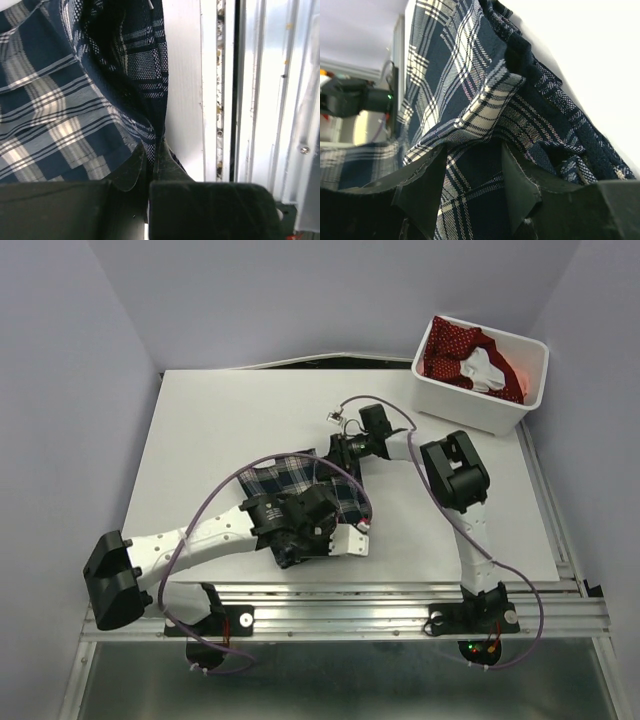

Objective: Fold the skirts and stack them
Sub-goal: Fold the skirt

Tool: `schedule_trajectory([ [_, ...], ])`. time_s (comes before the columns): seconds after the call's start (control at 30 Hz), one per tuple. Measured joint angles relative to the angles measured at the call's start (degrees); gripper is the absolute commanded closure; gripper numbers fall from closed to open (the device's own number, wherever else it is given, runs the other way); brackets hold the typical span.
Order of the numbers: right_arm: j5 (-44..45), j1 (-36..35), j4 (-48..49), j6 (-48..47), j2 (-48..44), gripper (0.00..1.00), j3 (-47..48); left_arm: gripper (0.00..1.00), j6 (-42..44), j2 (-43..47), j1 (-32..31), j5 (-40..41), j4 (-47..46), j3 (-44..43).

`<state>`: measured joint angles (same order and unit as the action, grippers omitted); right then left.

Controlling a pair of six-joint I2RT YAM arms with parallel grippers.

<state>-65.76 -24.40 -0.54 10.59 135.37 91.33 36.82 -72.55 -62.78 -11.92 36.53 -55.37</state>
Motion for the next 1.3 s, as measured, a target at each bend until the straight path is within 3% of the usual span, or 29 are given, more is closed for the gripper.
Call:
schedule_trajectory([
  [0.13, 0.61, -0.79, -2.95, -6.47, -4.57, 0.46, -6.03, 1.00, 0.17, -0.76, 3.13, -2.58, 4.13, -5.51],
  [0.4, 1.49, -2.93, -7.04, -16.76, -10.01, 0.46, -12.57, 1.00, 4.39, -8.41, 16.02, -4.83, 5.60, -14.16],
  [0.53, 1.46, -3.45, -9.09, -19.89, -11.13, 0.46, -13.64, 1.00, 7.63, -13.40, 20.22, -5.42, 4.37, -14.93],
  [0.73, 3.39, -3.28, -13.35, -20.87, -12.48, 0.40, -12.74, 1.00, 11.45, -14.69, 21.14, -7.26, 2.01, -11.89],
  [0.83, 5.16, -2.69, -16.59, -19.28, -12.39, 0.36, -8.76, 1.00, 13.46, -13.60, 20.87, -8.72, 1.57, -8.74],
  [0.93, 6.84, -0.79, -18.32, -17.18, -10.88, 0.27, 0.94, 1.00, 15.08, -11.72, 20.52, -9.60, 2.03, -6.78],
  [1.07, 8.07, 1.60, -18.51, -15.54, -6.97, 0.05, 14.49, 1.00, 16.70, -9.86, 19.89, -10.64, 2.86, -6.23],
  [1.3, 6.19, 2.08, -21.53, -16.87, 1.90, 0.08, 22.88, 1.00, 17.75, -9.88, 19.61, -11.80, 4.79, -6.93],
])
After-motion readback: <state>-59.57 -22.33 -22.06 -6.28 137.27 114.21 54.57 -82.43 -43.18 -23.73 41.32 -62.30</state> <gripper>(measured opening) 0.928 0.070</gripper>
